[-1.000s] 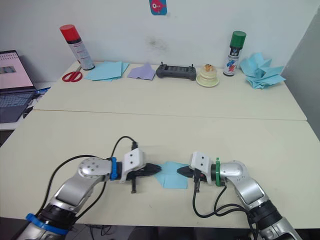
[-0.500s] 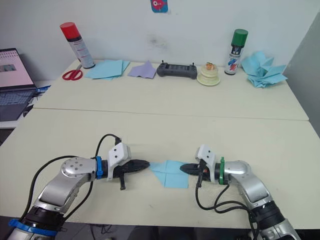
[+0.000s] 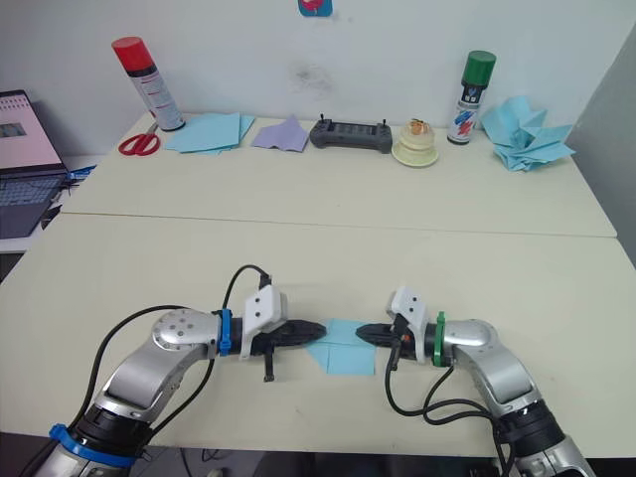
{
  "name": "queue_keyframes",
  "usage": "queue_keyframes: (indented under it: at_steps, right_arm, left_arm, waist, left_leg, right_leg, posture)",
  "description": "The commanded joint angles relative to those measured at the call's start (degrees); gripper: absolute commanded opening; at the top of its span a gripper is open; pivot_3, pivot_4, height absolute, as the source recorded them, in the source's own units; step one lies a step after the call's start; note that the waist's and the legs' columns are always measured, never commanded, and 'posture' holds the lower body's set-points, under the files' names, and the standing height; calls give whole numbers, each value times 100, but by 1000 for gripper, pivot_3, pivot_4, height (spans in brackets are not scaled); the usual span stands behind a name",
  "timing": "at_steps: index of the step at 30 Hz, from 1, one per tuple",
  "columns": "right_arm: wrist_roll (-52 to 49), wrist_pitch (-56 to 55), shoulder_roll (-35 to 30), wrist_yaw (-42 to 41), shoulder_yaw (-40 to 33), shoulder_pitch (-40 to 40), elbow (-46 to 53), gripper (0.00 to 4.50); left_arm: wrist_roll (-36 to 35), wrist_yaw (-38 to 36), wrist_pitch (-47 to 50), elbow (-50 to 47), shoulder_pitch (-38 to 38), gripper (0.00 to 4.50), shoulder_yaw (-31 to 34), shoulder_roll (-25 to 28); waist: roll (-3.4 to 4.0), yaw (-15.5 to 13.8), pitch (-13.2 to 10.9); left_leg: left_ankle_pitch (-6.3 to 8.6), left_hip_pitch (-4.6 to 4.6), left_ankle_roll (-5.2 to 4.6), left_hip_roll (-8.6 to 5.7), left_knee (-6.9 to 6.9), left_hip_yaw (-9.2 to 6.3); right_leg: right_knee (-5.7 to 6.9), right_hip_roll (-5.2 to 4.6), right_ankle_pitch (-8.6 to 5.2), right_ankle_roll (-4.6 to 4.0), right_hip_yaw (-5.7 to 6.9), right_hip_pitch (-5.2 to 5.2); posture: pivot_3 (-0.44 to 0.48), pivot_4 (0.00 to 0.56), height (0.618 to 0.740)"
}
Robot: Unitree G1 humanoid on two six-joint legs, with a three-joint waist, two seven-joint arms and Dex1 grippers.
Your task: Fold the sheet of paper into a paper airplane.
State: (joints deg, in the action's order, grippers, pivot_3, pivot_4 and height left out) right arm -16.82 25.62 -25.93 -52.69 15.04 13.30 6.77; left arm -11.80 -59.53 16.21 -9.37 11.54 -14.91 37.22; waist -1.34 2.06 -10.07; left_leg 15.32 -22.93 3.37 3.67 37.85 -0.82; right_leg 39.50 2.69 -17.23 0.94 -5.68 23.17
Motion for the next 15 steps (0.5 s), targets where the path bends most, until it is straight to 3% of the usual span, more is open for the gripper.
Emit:
queue_keyframes:
  at_steps: [1,10,15]
  right_arm:
    - [-7,144,-22,248,-224,-27,100,37]
    - [-145,444,-230,301,-500,43,146,37]
    - [-809,1443,-80,467,-842,213,444,37]
  left_arm:
    - [365,-52,-211,237,-92,0,-186,160]
    - [352,-86,-360,381,-74,0,-206,114]
    - [328,-104,-373,400,-50,0,-171,109]
  waist:
    - [-2,-12,4]
    - [-1,-14,6]
    - [-1,-14,6]
  left_leg:
    - [0,1,0,0,1,-2]
    - [0,7,0,-1,5,1]
    - [0,7,0,-1,7,1]
  right_leg:
    - [1,0,0,0,4,-2]
    - [12,0,1,2,0,-5]
    - [16,0,1,2,-1,-4]
  posture:
    - [0,150,740]
    - [0,150,740]
    - [0,150,740]
